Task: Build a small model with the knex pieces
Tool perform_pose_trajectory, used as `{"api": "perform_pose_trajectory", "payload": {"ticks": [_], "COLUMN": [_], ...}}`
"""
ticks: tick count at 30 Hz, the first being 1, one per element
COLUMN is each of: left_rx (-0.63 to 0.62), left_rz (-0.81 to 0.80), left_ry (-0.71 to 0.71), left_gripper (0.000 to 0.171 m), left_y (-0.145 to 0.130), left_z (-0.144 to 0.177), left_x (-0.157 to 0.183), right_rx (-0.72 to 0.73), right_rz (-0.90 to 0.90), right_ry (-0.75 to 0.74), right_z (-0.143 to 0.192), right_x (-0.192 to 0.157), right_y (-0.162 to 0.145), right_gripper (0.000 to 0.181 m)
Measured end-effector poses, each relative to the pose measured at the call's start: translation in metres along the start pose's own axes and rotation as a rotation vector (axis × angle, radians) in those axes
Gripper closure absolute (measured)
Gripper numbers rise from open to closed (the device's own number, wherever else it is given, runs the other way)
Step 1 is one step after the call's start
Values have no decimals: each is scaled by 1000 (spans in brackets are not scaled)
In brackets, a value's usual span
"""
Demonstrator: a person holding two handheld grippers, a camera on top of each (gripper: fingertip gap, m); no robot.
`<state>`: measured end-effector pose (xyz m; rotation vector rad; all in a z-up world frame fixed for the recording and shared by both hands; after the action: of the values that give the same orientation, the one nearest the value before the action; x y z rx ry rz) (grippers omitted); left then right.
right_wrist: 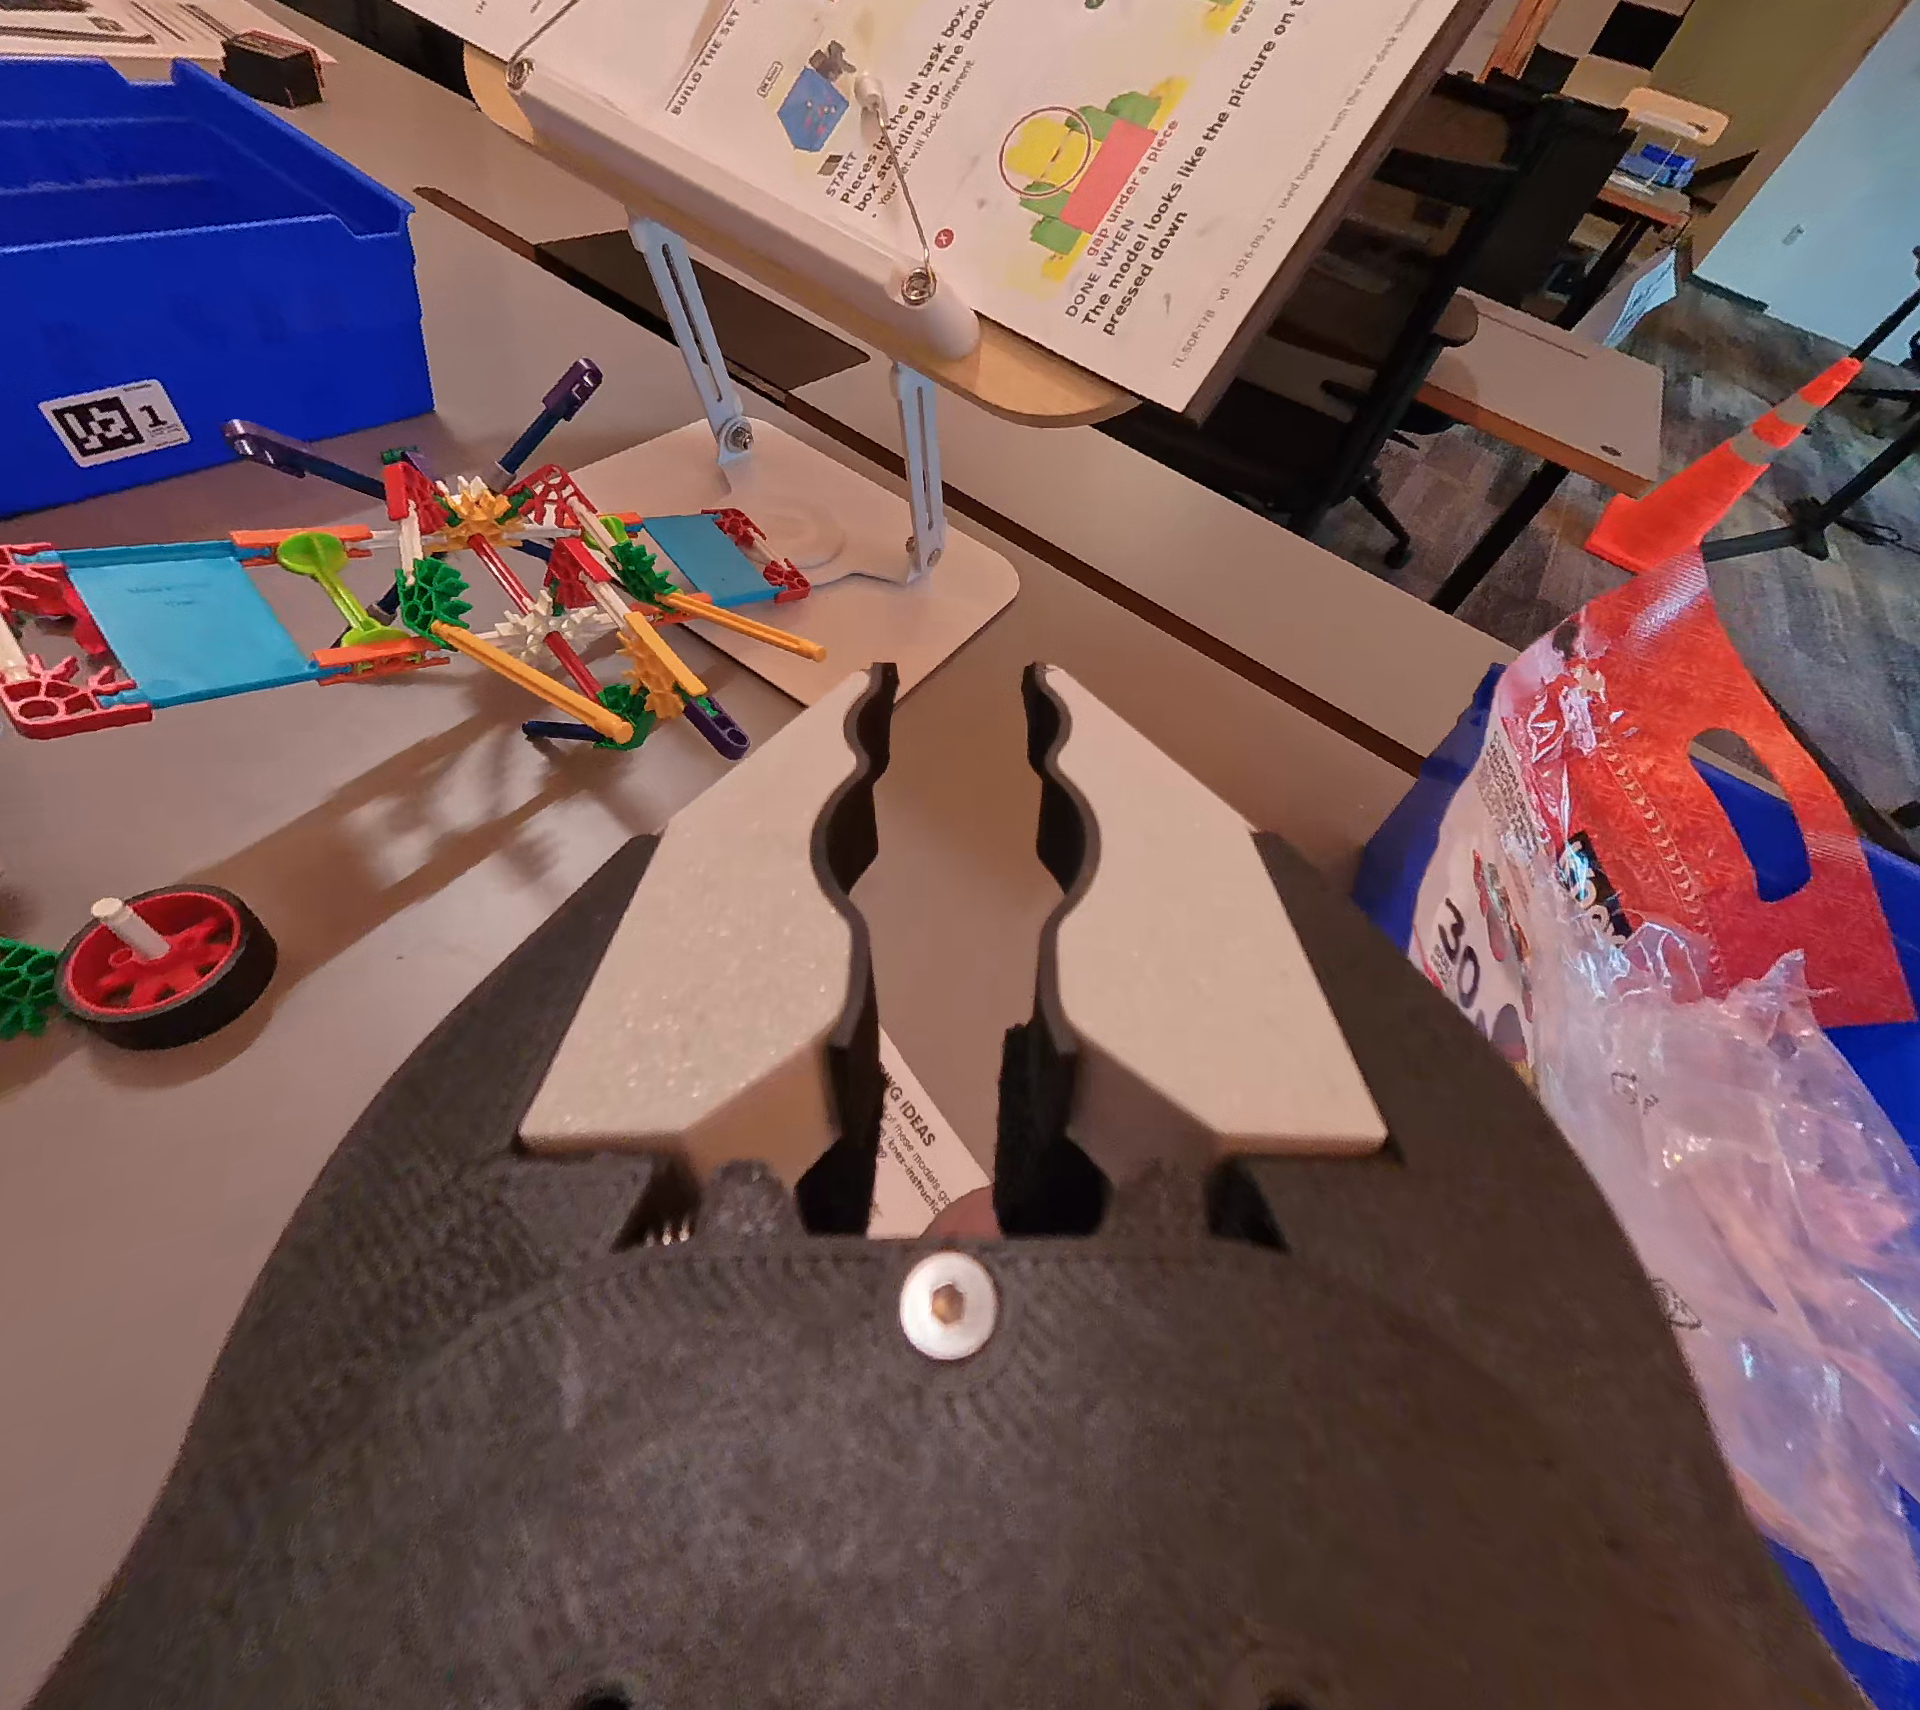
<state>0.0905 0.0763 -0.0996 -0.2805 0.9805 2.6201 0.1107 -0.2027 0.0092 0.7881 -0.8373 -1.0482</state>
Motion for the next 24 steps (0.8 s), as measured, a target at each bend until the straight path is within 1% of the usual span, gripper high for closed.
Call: {"api": "perform_pose_trajectory", "payload": {"ticks": [24], "left_rx": [-26], "left_rz": [5], "left_ry": [2], "left_gripper": [152], "left_y": [-7], "left_z": [-6], "left_x": [-1], "right_rx": [-7], "right_rz": [7], "right_ry": [16], "right_z": [-5], "right_x": [-4], "right_y": [-1], "right_gripper": [156]}}
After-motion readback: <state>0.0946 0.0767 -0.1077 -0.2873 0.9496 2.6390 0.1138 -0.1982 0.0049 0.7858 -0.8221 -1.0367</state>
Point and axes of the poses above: each gripper's, where its closed fingertips meet, z back along the fingers, y out of its top, x = y × z across the jaws, the point moved 6 cm from there along z, back along the fingers, and after that the axes turned 13 degrees about -x, right-handed, at the moved point
